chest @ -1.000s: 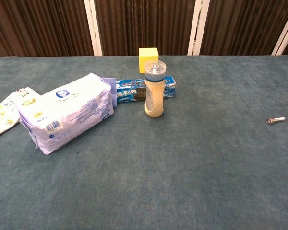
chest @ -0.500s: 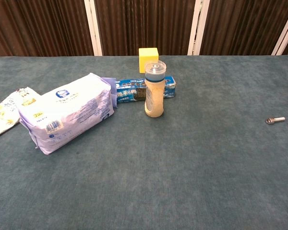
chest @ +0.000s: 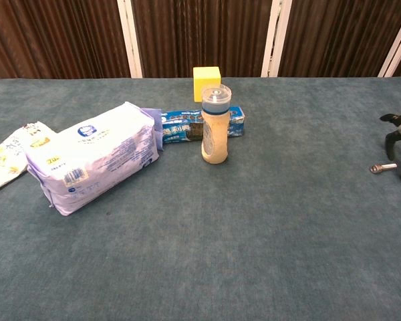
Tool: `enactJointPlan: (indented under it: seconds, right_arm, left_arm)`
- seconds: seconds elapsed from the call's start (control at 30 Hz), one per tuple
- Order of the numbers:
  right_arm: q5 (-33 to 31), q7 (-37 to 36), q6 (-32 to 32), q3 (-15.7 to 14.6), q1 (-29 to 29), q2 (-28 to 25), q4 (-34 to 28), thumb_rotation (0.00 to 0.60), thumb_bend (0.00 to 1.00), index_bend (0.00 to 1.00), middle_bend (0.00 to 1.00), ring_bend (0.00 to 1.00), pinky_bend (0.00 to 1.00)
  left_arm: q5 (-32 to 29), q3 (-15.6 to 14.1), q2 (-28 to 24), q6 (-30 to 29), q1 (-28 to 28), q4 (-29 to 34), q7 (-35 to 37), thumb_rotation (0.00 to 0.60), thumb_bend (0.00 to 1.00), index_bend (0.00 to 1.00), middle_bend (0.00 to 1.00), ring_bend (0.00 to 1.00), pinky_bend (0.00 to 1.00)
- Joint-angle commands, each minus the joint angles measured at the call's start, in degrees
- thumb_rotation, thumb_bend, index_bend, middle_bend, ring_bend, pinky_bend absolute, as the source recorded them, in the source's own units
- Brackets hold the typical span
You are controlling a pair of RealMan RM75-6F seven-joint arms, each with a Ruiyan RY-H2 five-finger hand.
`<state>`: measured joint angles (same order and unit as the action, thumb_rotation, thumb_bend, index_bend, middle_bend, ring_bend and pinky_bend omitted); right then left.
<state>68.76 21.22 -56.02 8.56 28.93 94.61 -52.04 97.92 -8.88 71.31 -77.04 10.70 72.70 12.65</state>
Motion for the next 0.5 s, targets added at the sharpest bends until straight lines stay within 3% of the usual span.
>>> enactJointPlan:
  seconds: [0.03, 0.5]
  right_arm:
    - [0.9, -0.6, 0.1, -0.2, 0.9, 1.3, 1.6, 0.6, 0.36, 0.56, 0.08, 0.0, 0.0]
    - [0.4, 0.7, 2.2, 0.2, 2.2, 2.9, 5.1, 0.6, 0.38, 0.6, 0.08, 0.0, 0.0]
  left_arm:
    - [-0.3, 0.1, 0.1, 0.2, 0.1, 0.0, -0.2, 0.6, 0.44, 0.0, 0.0, 0.0, 0.05]
    - [-1.3, 0.4, 0.2, 0.7, 0.3, -0.3, -0.1, 0.6, 0.44, 0.0, 0.0, 0.0, 0.05]
